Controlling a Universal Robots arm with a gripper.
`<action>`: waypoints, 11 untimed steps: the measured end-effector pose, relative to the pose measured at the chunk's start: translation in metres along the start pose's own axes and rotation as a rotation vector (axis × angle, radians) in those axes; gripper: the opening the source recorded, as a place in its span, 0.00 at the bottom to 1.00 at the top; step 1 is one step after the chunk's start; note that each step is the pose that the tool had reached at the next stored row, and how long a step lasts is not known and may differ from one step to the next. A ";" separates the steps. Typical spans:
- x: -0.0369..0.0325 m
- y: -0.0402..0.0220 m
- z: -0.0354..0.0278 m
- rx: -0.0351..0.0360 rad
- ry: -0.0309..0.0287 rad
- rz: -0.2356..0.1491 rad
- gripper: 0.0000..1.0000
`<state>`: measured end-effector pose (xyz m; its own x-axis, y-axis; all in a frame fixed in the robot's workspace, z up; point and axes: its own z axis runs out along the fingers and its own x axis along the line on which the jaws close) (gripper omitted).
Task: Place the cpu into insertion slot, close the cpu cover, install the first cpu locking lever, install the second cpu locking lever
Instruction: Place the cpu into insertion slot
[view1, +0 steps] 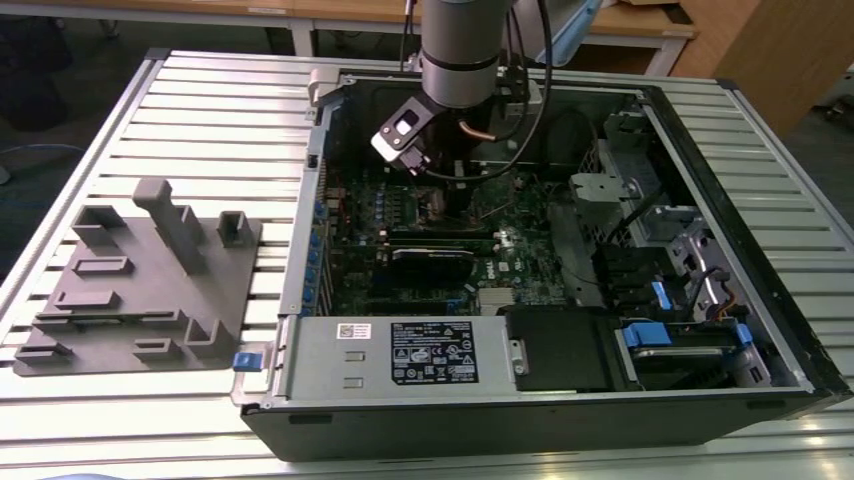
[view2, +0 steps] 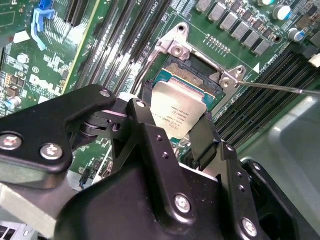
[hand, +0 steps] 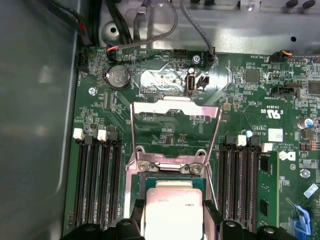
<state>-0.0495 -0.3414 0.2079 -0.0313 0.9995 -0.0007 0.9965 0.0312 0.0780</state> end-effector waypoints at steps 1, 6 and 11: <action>0.0000 -0.0001 0.0003 0.0000 -0.0004 0.004 0.54; 0.0000 -0.0003 0.0006 0.0001 -0.0017 0.020 0.54; 0.0001 -0.0005 0.0018 -0.0002 -0.0014 0.020 0.54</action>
<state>-0.0499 -0.3413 0.2061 -0.0114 0.9999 -0.0005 0.9969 0.0114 0.0782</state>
